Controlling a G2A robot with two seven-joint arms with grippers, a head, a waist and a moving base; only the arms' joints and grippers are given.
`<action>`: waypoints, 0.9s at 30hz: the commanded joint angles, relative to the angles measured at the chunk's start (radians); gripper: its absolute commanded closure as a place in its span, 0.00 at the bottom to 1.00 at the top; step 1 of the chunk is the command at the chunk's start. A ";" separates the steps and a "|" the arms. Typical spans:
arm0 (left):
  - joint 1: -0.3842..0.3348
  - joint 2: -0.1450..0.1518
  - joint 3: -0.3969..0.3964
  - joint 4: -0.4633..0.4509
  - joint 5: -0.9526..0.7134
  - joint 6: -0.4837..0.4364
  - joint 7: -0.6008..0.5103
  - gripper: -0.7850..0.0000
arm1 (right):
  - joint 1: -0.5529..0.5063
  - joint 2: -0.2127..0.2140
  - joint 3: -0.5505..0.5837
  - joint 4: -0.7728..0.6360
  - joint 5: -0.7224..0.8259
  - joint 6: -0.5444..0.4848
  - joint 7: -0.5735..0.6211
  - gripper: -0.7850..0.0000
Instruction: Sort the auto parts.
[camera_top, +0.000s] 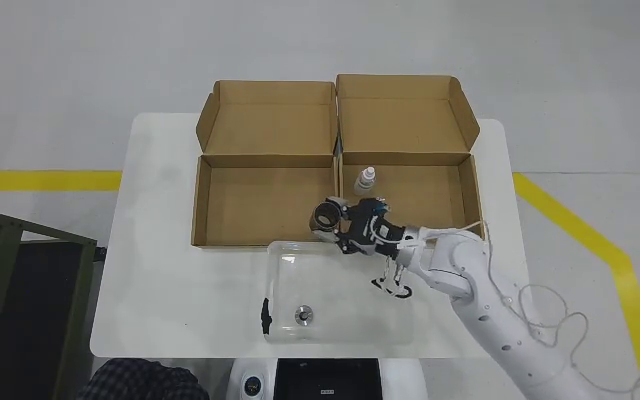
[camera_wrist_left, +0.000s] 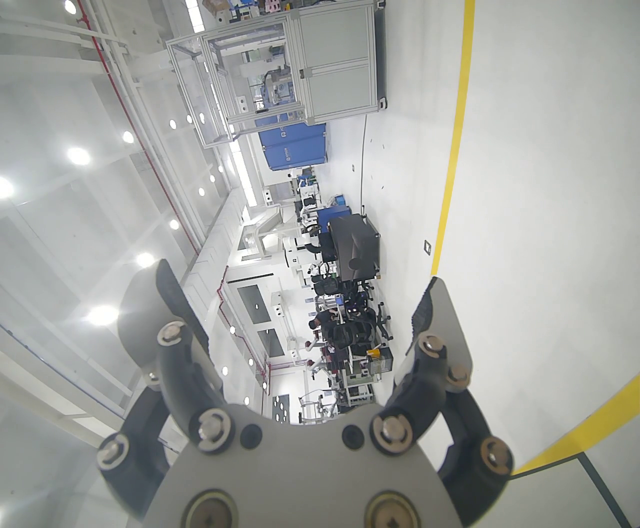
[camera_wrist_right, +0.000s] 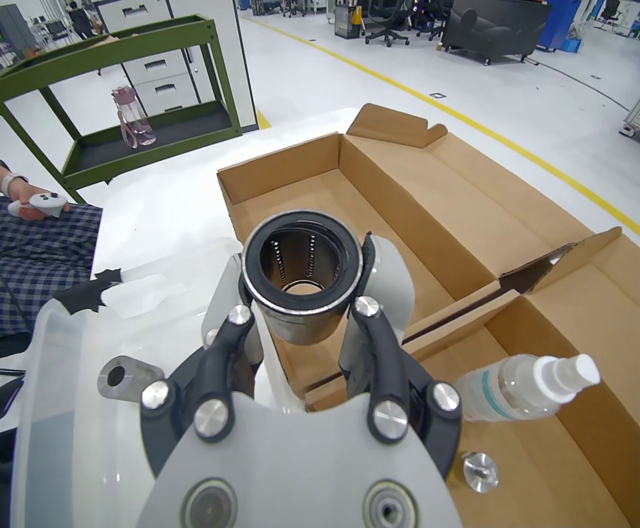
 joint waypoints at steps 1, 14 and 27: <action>0.000 0.000 0.000 0.000 0.000 0.000 0.000 0.00 | 0.033 -0.009 -0.023 0.023 -0.007 0.020 0.008 1.00; 0.000 0.000 0.000 0.000 0.000 0.000 0.000 0.00 | 0.193 -0.069 -0.142 0.141 -0.049 0.157 0.060 1.00; 0.000 0.000 0.000 0.000 0.000 0.000 0.000 0.00 | 0.287 -0.127 -0.230 0.252 -0.078 0.259 0.107 1.00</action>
